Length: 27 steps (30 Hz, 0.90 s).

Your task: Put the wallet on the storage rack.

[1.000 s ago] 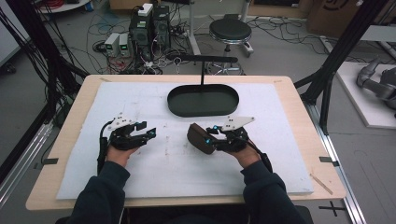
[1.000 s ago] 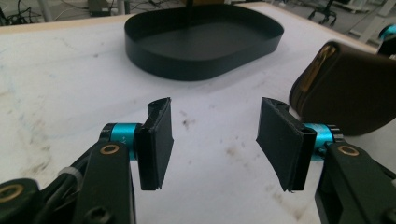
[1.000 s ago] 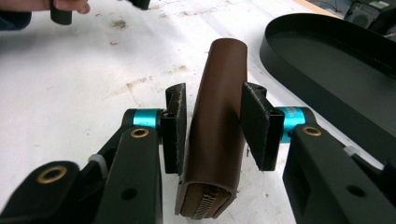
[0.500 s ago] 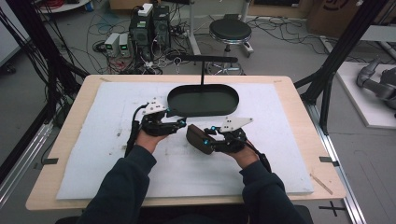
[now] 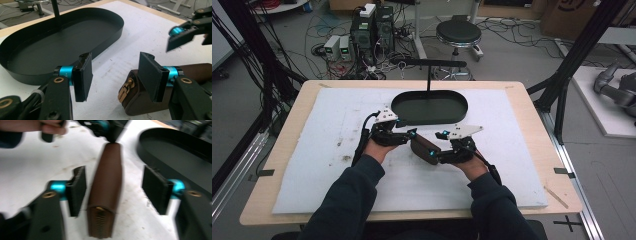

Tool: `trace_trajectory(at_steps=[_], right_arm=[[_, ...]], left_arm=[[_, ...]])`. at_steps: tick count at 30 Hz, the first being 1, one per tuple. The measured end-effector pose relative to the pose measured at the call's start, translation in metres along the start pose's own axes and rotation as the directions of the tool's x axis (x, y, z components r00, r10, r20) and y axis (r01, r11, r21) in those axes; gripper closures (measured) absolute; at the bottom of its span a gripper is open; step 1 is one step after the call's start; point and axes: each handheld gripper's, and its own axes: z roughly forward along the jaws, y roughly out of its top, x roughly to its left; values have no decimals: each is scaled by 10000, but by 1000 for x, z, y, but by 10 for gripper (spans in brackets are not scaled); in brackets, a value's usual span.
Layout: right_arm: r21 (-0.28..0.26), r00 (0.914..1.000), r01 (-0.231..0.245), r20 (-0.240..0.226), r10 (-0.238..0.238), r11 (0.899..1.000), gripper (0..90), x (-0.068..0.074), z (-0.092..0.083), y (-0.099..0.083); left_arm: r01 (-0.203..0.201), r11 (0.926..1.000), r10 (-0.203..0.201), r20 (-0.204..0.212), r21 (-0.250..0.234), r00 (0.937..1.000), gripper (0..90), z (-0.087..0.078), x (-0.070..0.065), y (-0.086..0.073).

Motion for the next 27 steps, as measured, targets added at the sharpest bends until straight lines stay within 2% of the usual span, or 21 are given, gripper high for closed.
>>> trace_trajectory(at_steps=[1, 4, 5, 8, 9, 13, 15, 17, 21, 23, 27], right_arm=[[31, 9999, -82, 81, 81, 10000, 292, -1, 2, -1], [329, 9994, -341, -36, 342, 9989, 270, 0, 9, -5], [436, 9998, -199, -44, 201, 9989, 270, 1, 12, -6], [664, 9997, -170, -160, 181, 9976, 283, 5, 22, -7], [726, 9994, -263, -195, 278, 9970, 309, 6, 24, -8], [1043, 9984, -238, -490, 290, 9943, 547, 9, 30, -10], [1067, 9983, -343, -437, 392, 9937, 592, 8, 30, -10], [1043, 9984, -406, -338, 444, 9937, 617, 6, 28, -10], [1027, 9964, -824, -114, 840, 9913, 636, 0, 23, -10], [905, 9945, -1045, 51, 1044, 9904, 637, -6, 20, -10], [601, 9898, -1400, 369, 1379, 9883, 638, -16, 12, -7]], left_arm=[[0, 10000, 0, 9, 0, 10000, 450, 0, 0, 0], [21, 10000, -20, 33, -33, 10000, 450, 0, 0, 0], [38, 10000, -38, 18, -33, 10000, 450, 0, 0, 0], [23, 10000, -23, -19, 11, 10000, 447, -1, 0, 0], [72, 10000, -72, 9, -7, 10000, 446, -2, 0, 1], [76, 9994, -81, -156, -330, 9998, 434, -12, 2, 3], [88, 9989, -100, -250, -460, 9996, 430, -19, 5, 2], [96, 9985, -119, -425, -545, 9990, 422, -27, 10, -1], [252, 9965, -312, -747, -801, 9967, 367, -46, 22, -11], [351, 9948, -446, -993, -954, 9941, 311, -56, 29, -18], [447, 9935, -583, -1306, -1050, 9897, 253, -75, 39, -32]])
